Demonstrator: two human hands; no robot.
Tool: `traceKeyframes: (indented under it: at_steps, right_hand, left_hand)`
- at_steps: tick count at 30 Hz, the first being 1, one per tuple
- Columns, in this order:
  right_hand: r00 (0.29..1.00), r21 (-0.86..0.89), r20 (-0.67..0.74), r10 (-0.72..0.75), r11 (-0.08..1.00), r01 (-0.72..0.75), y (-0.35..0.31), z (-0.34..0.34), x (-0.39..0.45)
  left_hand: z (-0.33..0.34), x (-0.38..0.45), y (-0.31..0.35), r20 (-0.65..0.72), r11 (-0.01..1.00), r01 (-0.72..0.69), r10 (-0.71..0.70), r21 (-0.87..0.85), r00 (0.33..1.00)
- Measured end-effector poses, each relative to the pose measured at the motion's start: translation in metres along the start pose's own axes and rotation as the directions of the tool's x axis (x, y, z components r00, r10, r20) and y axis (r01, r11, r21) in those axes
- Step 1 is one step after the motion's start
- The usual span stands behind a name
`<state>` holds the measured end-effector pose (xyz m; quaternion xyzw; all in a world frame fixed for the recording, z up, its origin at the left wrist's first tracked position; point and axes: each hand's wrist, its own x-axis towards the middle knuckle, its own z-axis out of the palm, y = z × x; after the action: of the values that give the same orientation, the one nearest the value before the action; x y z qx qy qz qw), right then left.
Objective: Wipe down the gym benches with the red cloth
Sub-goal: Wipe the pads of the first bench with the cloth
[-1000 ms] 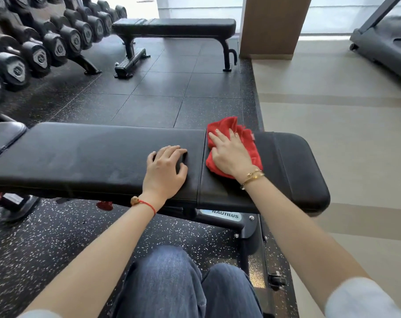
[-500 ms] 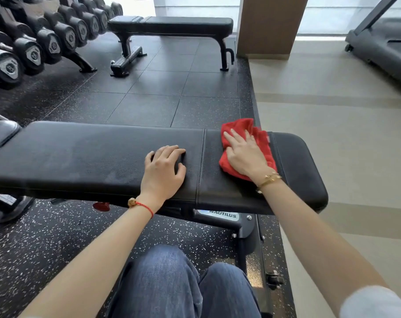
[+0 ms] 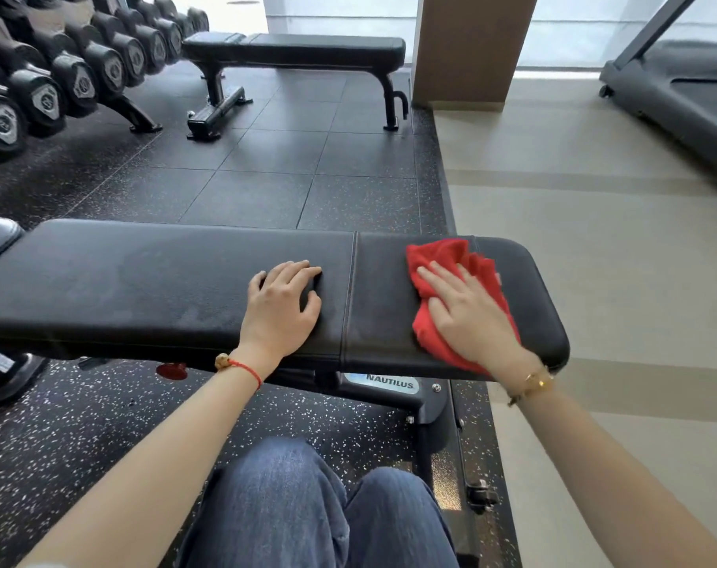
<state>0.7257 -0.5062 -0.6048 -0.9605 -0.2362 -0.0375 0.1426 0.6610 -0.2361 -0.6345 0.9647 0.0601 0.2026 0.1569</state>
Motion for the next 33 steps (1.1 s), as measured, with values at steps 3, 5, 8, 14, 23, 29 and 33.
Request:
traceKeyframes:
  at_steps: [3, 5, 8, 14, 23, 29, 33]
  right_hand:
    - [0.991, 0.007, 0.048, 0.125, 0.992, -0.126, 0.003, 0.001, 0.034]
    - [0.992, -0.022, 0.053, 0.113, 0.993, -0.112, -0.009, 0.005, 0.043]
    - [0.997, 0.005, 0.062, 0.034, 0.999, -0.035, -0.022, 0.006, 0.024]
    - [0.998, 0.036, -0.027, 0.051, 0.998, -0.05, 0.004, -0.002, -0.048]
    - [0.945, 0.064, 0.054, 0.321, 0.944, -0.325, 0.049, -0.015, 0.038]
    - [0.976, 0.081, -0.05, 0.21, 0.975, -0.206, 0.044, -0.01, -0.033]
    - [0.98, 0.085, -0.046, 0.193, 0.978, -0.189, 0.058, -0.011, -0.035]
  left_hand:
    - [0.0, 0.001, 0.003, -0.004, 1.0, 0.014, -0.014, 0.002, 1.0]
    - [0.0, 0.001, 0.003, -0.004, 1.0, 0.02, -0.02, -0.005, 1.0]
    - [-0.002, 0.0, 0.001, -0.001, 1.0, 0.009, -0.009, -0.009, 1.0]
    - [-0.001, -0.001, 0.0, 0.005, 1.0, 0.003, -0.003, -0.01, 1.0]
    - [0.002, 0.0, 0.0, -0.003, 1.0, 0.01, -0.01, -0.002, 1.0]
    - [0.002, 0.0, -0.003, 0.0, 1.0, 0.003, -0.003, -0.002, 1.0]
    - [0.002, 0.0, -0.002, 0.0, 1.0, 0.005, -0.005, 0.008, 1.0]
